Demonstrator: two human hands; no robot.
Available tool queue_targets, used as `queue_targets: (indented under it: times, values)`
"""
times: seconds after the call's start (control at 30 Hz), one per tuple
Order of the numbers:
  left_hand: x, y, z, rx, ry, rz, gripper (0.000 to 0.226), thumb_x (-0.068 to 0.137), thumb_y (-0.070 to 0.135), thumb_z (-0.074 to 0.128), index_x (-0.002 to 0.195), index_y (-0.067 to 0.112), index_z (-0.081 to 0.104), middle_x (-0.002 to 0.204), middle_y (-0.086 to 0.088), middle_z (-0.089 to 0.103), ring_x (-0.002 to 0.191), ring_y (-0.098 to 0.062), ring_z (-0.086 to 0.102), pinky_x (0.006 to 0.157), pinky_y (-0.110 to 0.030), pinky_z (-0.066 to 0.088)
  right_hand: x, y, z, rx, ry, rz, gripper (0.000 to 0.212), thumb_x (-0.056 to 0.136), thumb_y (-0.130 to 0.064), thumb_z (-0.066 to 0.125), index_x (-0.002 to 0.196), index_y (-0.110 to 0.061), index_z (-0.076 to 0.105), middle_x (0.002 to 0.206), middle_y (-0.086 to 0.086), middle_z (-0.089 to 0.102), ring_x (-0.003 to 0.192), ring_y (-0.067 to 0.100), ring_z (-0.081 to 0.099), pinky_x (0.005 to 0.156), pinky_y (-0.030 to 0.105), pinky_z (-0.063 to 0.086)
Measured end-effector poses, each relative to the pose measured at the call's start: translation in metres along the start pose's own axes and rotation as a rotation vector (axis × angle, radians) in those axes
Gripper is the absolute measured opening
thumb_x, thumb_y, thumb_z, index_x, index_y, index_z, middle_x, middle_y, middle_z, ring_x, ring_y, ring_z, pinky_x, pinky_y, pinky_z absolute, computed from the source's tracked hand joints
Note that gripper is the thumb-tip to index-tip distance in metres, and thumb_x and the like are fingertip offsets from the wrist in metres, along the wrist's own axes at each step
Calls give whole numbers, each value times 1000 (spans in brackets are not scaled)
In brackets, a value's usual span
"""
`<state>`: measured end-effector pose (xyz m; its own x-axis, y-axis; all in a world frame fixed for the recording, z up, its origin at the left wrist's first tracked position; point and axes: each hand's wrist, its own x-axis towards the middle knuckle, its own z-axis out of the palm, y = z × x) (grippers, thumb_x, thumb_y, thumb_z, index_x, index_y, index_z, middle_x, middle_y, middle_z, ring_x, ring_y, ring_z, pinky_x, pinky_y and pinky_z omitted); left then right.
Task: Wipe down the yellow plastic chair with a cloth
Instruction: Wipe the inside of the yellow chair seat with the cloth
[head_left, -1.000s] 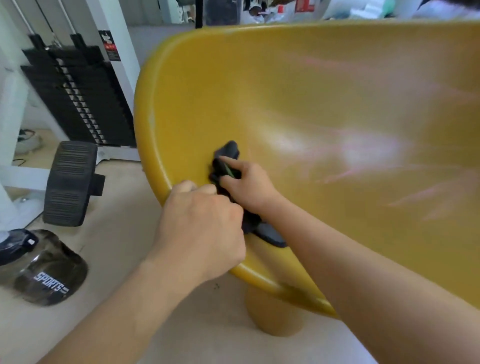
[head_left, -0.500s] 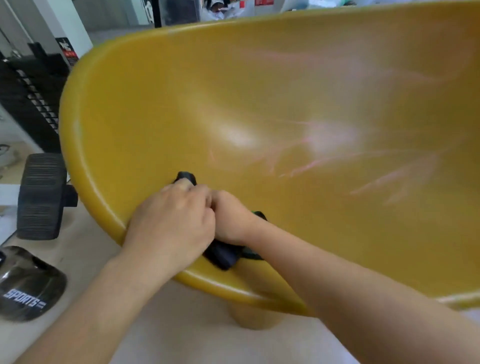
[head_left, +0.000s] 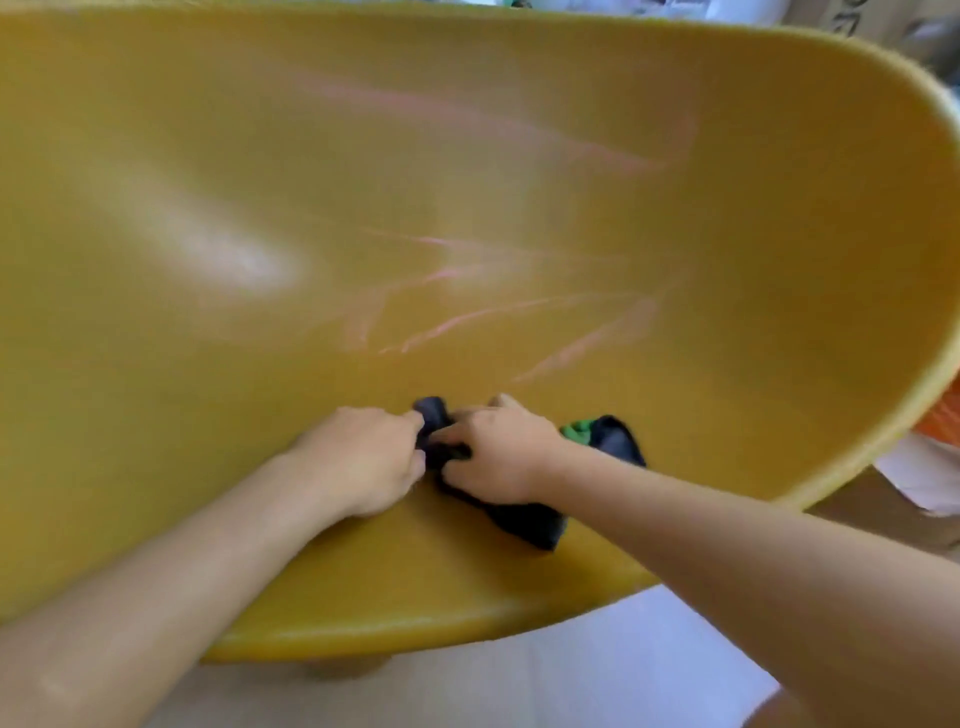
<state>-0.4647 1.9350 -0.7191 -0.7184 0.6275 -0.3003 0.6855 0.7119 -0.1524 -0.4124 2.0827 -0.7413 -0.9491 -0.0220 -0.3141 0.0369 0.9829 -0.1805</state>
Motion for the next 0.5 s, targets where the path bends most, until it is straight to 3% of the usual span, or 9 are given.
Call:
queue_targets:
  times: [0.07, 0.17, 0.23, 0.27, 0.3, 0.37, 0.43, 0.5]
  values:
    - [13, 5, 1, -25, 27, 18, 33, 96, 38, 35, 117, 15, 46, 116, -11, 62, 105, -34, 59, 82, -38, 50, -4, -4, -8, 24, -44, -69, 41, 93, -37, 41, 132, -45, 47, 134, -4, 50, 125, 30, 33, 95, 50, 38]
    - [20, 9, 5, -31, -13, 31, 39, 96, 44, 34, 121, 19, 48, 121, -8, 60, 111, -32, 57, 89, -40, 49, -14, 92, -46, -45, 40, 343, 38, 95, -36, 39, 131, -32, 50, 136, 1, 49, 133, 29, 27, 100, 54, 33]
    - [25, 15, 2, -103, 14, 31, 40, 96, 47, 34, 124, 22, 49, 124, -6, 59, 115, -29, 55, 93, -39, 47, -29, 153, -75, -85, 152, 616, 23, 93, -29, 38, 103, -18, 56, 128, 7, 51, 120, 32, 34, 97, 51, 39]
    - [29, 21, -1, -172, 46, 39, 41, 97, 47, 35, 127, 23, 48, 128, -4, 57, 117, -28, 54, 95, -38, 46, -32, 162, -79, -99, 182, 660, 20, 92, -28, 38, 97, -15, 54, 128, 9, 49, 115, 33, 36, 96, 51, 41]
    - [35, 30, -6, -257, 71, 55, 42, 97, 46, 36, 130, 24, 48, 132, -2, 55, 121, -25, 52, 98, -35, 44, -29, 156, -76, -126, 184, 630, 20, 92, -31, 41, 99, -17, 53, 132, 10, 44, 116, 34, 37, 97, 50, 43]
    - [51, 55, -19, -532, 96, 79, 41, 96, 44, 42, 133, 25, 48, 136, 1, 53, 120, -20, 52, 98, -30, 41, -13, 122, -57, -52, 140, 459, 41, 89, -43, 52, 122, -19, 54, 135, 9, 39, 121, 33, 39, 95, 43, 45]
    - [65, 75, -31, -913, 57, 29, 36, 94, 43, 47, 125, 26, 55, 125, 1, 59, 103, -18, 56, 89, -32, 48, -4, 88, -44, 138, 12, 202, 37, 88, -42, 57, 114, -16, 60, 123, 11, 52, 108, 27, 50, 83, 35, 46]
    - [74, 83, -34, -1145, -14, -45, 32, 90, 46, 53, 115, 26, 58, 107, 2, 61, 90, -16, 58, 79, -33, 53, -7, 94, -53, 443, -123, 90, 25, 86, -36, 66, 100, -15, 67, 105, 6, 64, 93, 22, 57, 77, 33, 47]
